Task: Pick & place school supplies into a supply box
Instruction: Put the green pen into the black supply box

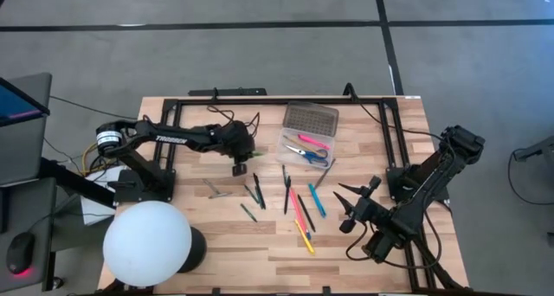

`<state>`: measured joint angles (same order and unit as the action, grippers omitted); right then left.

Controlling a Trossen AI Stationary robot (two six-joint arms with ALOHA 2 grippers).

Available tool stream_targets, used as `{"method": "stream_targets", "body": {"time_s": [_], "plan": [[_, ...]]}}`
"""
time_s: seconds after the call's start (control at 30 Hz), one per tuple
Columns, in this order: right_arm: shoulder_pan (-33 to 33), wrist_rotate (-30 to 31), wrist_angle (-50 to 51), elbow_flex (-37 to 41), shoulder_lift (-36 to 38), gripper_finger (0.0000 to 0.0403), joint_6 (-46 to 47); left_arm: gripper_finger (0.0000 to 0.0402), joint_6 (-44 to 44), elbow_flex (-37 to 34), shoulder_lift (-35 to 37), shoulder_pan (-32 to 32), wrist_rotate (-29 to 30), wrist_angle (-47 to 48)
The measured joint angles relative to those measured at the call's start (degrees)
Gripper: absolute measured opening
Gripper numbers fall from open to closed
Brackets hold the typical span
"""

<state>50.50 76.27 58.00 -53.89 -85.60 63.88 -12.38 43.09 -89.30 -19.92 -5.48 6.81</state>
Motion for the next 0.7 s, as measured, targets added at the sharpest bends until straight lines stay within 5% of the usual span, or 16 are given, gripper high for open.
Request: {"method": "stream_targets", "body": {"time_s": [0.7], "plan": [[-4.18,-1.62,-0.75,0.00,0.00,0.0127,-1.41,0.0052,1.82,4.11,0.09,4.20,0.78,-24.00]]}}
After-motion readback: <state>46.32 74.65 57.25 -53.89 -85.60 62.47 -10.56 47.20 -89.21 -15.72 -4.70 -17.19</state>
